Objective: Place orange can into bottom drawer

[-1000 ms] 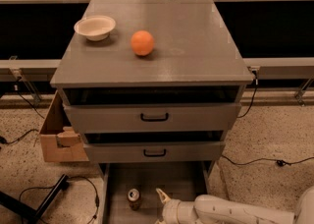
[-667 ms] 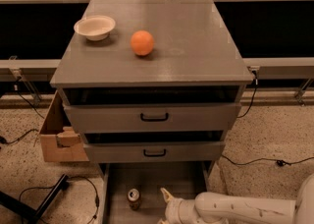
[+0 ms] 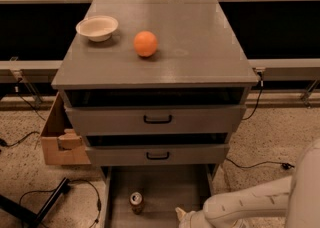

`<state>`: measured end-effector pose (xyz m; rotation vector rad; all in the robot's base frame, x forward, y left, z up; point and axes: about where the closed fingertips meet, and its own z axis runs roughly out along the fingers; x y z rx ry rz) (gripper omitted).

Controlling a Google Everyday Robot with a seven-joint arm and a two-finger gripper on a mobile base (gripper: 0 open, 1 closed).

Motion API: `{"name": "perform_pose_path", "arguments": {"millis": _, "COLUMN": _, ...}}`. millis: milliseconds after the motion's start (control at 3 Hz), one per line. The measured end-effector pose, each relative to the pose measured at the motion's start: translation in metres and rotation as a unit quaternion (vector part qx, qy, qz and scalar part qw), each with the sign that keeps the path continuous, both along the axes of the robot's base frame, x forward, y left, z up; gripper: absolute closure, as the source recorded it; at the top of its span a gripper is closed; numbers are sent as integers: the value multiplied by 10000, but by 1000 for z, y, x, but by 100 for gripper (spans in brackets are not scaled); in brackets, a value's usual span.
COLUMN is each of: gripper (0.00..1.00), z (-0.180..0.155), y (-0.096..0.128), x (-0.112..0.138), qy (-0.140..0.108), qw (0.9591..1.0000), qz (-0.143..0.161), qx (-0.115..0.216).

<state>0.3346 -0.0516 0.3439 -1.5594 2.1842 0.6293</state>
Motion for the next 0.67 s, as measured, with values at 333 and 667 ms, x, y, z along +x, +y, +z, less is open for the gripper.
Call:
{"name": "perform_pose_path", "arguments": {"millis": 333, "gripper": 0, "z": 33, "y": -32, "x": -39, "qy": 571, "qw": 9959, "qz": 48, "qx": -701}}
{"name": "perform_pose_path", "arguments": {"millis": 667, "gripper": 0, "z": 77, "y": -47, "x": -60, "qy": 554, "qw": 9870, "qz": 156, "qx": -1502}}
